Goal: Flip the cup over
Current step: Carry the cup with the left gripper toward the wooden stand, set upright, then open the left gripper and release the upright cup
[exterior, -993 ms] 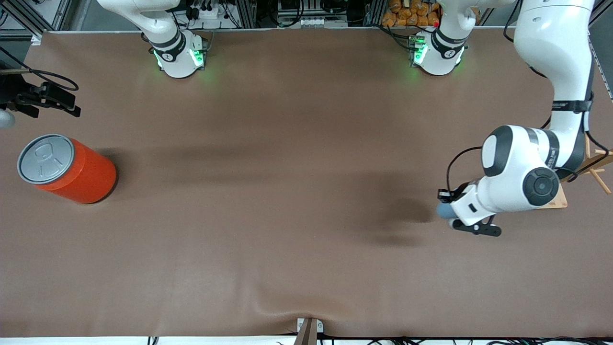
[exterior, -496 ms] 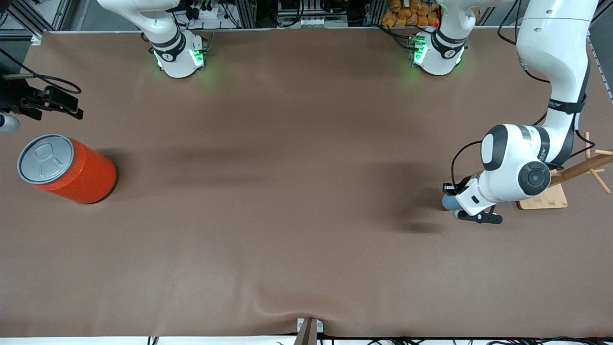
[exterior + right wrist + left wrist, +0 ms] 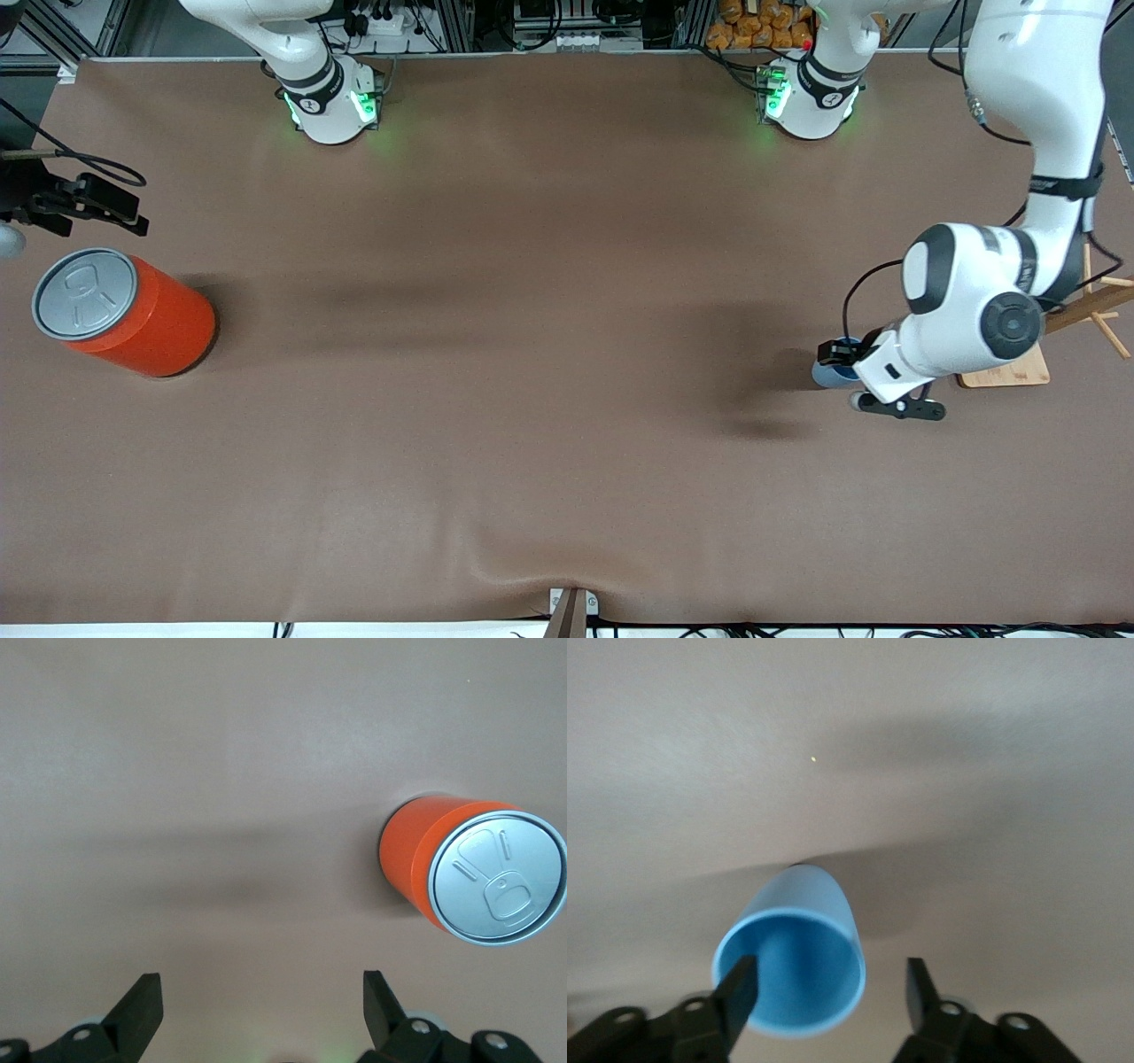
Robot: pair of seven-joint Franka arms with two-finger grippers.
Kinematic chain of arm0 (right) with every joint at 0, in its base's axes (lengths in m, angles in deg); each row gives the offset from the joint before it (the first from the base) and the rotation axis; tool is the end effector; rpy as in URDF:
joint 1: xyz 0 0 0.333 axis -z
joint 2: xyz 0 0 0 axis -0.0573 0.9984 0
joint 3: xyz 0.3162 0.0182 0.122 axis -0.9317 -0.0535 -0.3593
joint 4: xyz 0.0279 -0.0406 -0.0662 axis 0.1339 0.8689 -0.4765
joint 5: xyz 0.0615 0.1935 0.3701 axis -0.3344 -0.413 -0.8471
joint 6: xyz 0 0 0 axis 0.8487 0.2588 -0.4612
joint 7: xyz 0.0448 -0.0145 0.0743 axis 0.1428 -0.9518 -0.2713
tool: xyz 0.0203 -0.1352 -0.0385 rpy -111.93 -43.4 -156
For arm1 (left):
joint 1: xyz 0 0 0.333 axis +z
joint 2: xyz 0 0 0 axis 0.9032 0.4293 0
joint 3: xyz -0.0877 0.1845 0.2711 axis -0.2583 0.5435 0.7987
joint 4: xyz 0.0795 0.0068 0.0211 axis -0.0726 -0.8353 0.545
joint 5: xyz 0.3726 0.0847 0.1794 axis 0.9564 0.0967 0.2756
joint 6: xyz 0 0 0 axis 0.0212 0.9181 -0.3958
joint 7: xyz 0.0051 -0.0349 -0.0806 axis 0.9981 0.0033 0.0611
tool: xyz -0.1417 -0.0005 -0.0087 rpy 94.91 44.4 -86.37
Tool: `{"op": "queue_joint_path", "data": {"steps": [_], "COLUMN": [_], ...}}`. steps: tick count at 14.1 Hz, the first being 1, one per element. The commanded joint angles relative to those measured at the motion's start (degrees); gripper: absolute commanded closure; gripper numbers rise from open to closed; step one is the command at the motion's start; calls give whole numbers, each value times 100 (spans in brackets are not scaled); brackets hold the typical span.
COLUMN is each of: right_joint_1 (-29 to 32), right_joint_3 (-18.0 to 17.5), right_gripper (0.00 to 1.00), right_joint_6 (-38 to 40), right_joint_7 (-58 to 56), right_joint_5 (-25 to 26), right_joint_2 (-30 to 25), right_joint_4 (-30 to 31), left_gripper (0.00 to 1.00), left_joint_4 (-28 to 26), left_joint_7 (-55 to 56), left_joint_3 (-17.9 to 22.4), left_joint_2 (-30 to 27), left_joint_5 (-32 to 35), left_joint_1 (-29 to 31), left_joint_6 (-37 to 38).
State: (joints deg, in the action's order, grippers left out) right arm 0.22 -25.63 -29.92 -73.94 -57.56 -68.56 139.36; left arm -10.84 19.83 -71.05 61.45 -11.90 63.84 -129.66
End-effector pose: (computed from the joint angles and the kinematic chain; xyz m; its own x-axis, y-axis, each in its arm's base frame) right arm 0.5740 -0.0160 0.6102 0.9967 -0.0176 -0.0795 -0.0198 -0.9994 -0.0268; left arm 0.6689 -0.0787 0.2950 0.9811 -0.1423 -0.1315 -0.1334 -0.9883 0.0740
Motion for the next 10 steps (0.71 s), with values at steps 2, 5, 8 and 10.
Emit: {"op": "queue_joint_path", "data": {"steps": [2, 5, 8, 10], "right_joint_1": [-18, -45, -62, -62], "right_joint_3": [-7, -15, -24, -24], "right_gripper": [0, 0, 0, 0], "right_joint_6": [-79, -290, -396, -388], "right_joint_7": [51, 60, 69, 69], "right_joint_5": [-79, -87, -96, -87], "right_joint_2": [208, 295, 357, 357], "right_joint_4": [-147, -146, -147, -155], "left_gripper": [0, 0, 0, 0], "left_joint_4": [953, 999, 588, 341], "left_joint_7": [-60, 203, 247, 449], "left_joint_3": [-1, -1, -27, -62], "left_joint_2": [-668, -1326, -2108, -2513], "left_joint_5": [132, 194, 203, 203], "left_joint_1": [38, 143, 249, 249], "left_joint_6": [1491, 1907, 1934, 1934]}}
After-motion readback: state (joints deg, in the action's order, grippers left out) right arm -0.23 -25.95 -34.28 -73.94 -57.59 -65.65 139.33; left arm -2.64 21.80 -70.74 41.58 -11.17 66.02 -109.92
